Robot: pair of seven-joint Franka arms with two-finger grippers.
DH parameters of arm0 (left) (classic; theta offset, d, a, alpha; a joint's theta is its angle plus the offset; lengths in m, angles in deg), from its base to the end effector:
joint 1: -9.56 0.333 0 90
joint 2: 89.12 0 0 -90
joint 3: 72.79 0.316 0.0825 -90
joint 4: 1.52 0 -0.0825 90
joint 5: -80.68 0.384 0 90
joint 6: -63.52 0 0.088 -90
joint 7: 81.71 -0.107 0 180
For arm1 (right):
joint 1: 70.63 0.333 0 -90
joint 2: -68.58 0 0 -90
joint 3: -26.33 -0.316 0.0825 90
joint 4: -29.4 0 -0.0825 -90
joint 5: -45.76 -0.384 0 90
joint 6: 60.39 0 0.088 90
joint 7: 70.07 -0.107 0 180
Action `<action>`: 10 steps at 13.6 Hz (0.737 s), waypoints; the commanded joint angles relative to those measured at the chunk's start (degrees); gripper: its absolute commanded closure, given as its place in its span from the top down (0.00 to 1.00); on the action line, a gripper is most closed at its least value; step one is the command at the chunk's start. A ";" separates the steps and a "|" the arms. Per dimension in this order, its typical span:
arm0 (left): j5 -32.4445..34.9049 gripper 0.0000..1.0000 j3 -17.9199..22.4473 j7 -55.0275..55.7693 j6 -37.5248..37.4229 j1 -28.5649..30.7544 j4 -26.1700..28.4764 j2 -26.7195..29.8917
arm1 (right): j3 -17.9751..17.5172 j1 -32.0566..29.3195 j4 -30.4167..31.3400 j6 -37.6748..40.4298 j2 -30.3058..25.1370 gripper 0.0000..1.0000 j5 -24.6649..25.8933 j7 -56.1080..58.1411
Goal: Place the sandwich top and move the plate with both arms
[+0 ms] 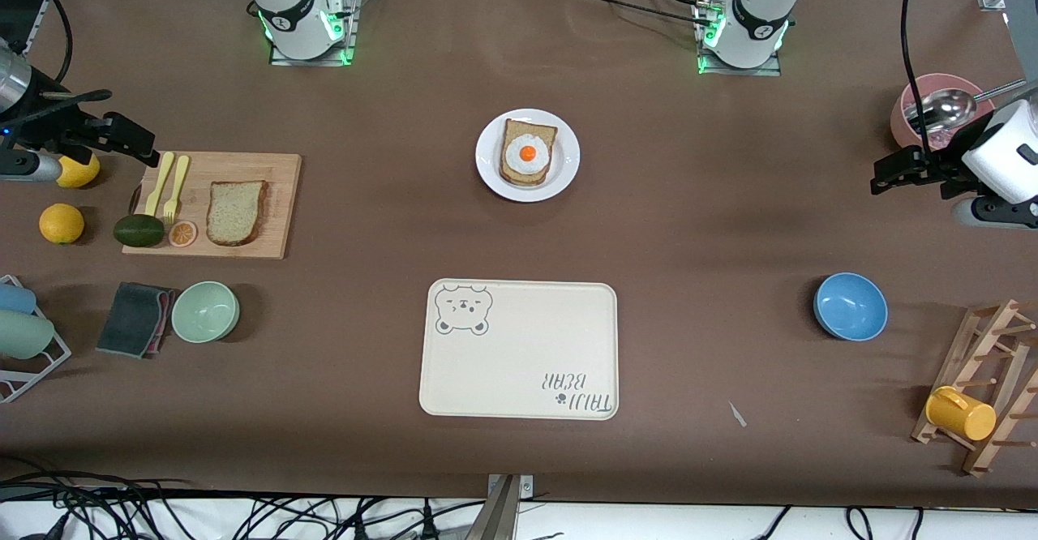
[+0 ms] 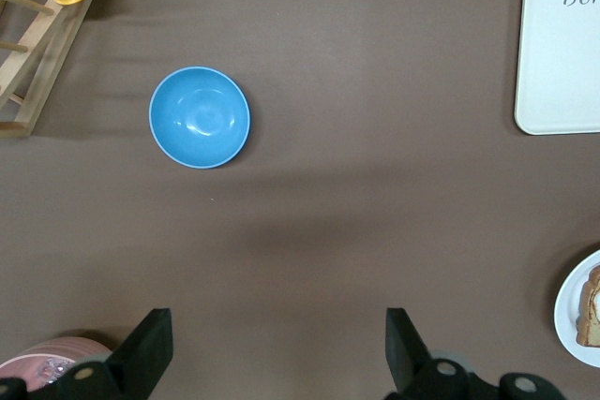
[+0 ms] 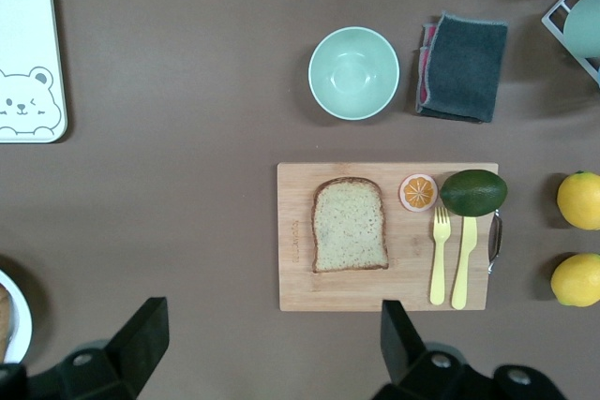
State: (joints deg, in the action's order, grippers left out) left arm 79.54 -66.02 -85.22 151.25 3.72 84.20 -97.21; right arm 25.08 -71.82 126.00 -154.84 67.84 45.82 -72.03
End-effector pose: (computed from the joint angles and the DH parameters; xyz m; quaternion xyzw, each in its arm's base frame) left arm 0.5907 0.0027 0.5759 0.9984 -0.0225 -0.0524 0.0037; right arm 0.5542 0.0005 0.5838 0.9998 -0.0165 -0.0123 0.0009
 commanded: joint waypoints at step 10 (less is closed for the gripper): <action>-0.09 1.00 0.09 0.26 -0.02 0.04 -0.82 -0.36 | -0.34 -0.39 0.43 1.98 0.56 1.00 0.64 -0.42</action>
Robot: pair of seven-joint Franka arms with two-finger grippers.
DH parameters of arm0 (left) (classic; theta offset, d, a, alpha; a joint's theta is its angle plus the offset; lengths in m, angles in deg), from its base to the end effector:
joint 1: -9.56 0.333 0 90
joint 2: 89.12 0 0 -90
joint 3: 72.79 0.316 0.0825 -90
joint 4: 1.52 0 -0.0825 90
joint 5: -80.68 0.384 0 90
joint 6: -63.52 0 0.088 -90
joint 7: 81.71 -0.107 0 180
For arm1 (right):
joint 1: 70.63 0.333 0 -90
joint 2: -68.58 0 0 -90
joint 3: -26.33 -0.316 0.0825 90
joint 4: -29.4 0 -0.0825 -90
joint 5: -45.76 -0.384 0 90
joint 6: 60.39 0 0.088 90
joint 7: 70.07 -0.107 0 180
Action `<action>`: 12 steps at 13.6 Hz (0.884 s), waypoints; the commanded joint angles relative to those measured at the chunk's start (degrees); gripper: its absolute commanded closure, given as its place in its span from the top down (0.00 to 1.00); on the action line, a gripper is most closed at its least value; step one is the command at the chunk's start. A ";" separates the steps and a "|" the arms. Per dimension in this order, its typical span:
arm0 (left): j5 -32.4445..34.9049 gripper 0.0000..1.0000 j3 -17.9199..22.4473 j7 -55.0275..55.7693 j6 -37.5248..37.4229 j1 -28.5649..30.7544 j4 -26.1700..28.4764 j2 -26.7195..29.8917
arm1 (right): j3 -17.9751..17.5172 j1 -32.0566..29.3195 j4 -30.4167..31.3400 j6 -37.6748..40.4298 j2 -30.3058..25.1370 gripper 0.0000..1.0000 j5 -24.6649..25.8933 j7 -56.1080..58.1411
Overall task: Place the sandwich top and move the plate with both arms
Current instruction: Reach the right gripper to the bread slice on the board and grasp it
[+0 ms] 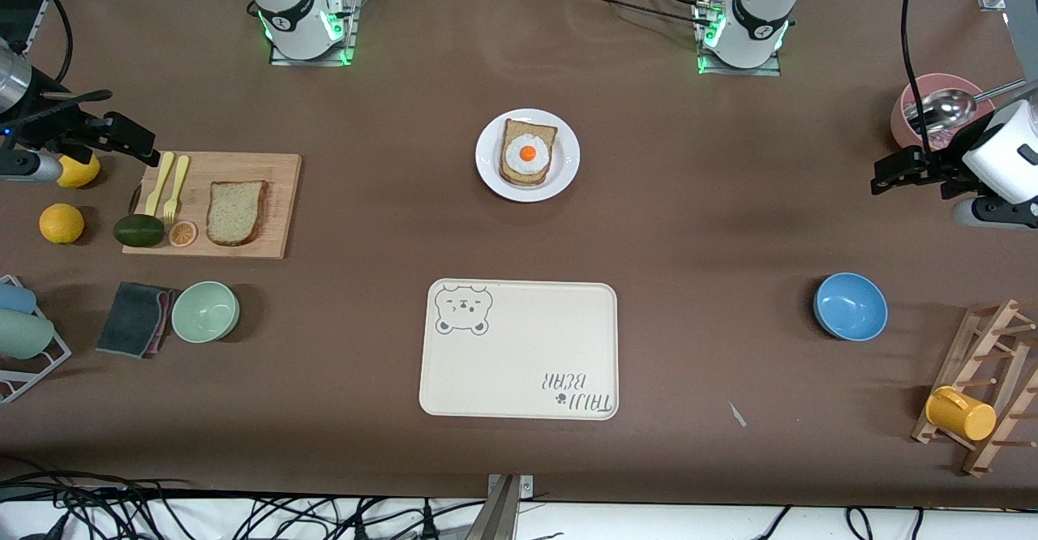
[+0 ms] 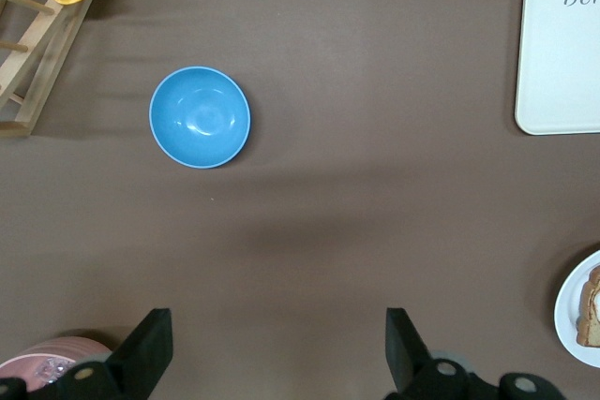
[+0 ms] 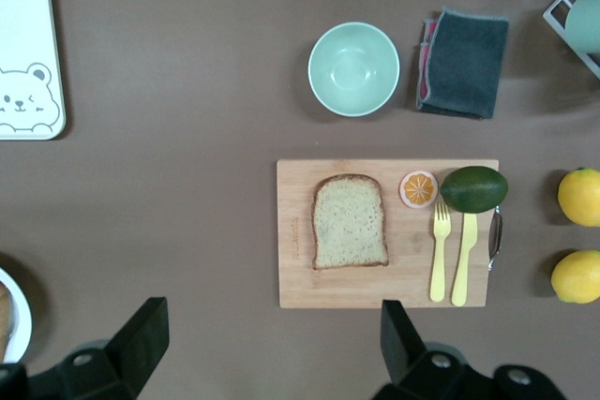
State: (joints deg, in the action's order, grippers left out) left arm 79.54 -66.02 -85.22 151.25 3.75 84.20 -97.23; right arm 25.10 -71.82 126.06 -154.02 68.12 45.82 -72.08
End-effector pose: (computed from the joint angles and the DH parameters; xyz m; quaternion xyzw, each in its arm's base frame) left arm 0.5908 0.0030 0.5756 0.9984 -0.0222 -0.0526 0.0037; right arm 0.5537 0.0003 0.5794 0.9996 -0.0171 -0.0224 0.0010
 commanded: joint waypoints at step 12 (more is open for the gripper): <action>0.00 1.00 0.09 0.17 -0.02 0.18 -0.73 -0.34 | 0.08 -0.56 20.29 -24.18 9.95 1.00 4.41 -1.94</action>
State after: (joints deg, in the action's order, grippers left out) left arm 79.54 -66.02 -85.22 151.25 3.77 84.20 -97.27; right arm 25.30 -71.86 139.37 -170.91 80.18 48.30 -72.36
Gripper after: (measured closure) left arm 0.000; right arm 0.000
